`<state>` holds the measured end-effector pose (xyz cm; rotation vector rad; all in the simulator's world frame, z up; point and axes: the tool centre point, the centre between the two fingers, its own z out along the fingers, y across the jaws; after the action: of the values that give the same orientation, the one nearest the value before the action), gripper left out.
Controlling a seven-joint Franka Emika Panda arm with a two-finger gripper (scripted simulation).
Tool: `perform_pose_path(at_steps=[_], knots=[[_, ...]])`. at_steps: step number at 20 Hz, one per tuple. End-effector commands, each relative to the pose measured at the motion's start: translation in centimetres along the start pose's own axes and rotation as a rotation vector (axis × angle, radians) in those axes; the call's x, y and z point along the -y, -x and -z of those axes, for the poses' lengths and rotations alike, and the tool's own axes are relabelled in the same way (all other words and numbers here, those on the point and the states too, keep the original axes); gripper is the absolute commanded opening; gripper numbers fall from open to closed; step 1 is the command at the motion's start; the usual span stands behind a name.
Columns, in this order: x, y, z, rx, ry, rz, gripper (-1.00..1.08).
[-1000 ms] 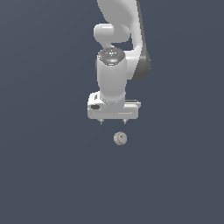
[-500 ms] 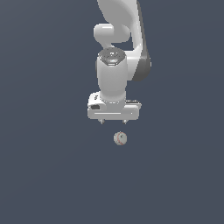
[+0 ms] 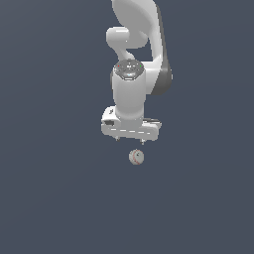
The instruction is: Pick up the object and move it to a goal position.
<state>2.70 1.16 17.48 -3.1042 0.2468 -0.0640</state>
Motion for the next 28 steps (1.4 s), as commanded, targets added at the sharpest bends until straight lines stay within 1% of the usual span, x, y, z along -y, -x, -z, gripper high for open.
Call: perform_pose_path(at_steps=[1,13,28], knots=[[0.2,0.0,-0.5,0.003,0.001,-0.048,1.00],[1.4,0.0,-3.2,0.017,0.010,-0.346,1.00],[2.7,0.1,-6.5,0.025,0.033,-0.711,1.00]])
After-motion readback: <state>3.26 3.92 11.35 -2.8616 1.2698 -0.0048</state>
